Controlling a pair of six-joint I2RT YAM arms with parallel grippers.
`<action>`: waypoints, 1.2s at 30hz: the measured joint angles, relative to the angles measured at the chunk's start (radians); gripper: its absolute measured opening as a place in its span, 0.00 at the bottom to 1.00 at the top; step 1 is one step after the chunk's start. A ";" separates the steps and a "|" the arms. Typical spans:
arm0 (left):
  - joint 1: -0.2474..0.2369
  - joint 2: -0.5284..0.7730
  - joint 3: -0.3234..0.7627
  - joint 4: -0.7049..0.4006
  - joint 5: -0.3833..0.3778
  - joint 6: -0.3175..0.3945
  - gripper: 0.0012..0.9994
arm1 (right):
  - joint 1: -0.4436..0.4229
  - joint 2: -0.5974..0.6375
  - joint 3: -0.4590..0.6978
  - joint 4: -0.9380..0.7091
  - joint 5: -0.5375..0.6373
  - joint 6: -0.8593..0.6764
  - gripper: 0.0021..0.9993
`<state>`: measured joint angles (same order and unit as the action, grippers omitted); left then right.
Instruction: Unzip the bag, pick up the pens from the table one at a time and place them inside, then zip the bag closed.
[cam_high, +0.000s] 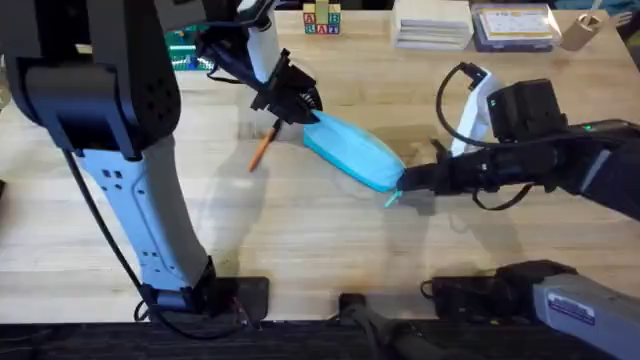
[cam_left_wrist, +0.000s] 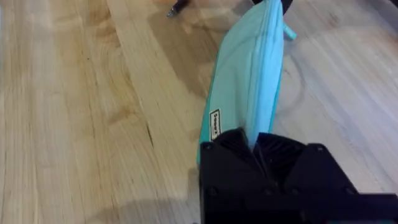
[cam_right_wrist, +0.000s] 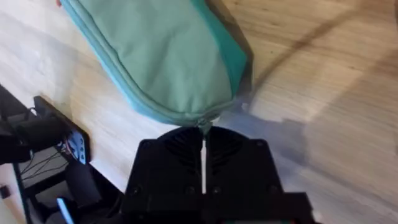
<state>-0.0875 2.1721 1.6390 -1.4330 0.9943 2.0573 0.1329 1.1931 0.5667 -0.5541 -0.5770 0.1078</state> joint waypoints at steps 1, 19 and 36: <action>0.000 0.000 0.000 0.000 0.000 -0.001 0.04 | 0.000 0.000 0.000 -0.007 0.000 0.000 0.03; 0.000 0.000 0.000 0.001 0.001 -0.011 0.04 | 0.002 -0.027 0.170 -0.221 0.038 -0.027 0.03; 0.000 0.000 0.000 0.001 0.000 -0.015 0.04 | 0.002 -0.041 0.244 -0.240 0.050 -0.034 0.03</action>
<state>-0.0872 2.1719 1.6390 -1.4319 0.9947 2.0422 0.1345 1.1522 0.8102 -0.7941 -0.5269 0.0742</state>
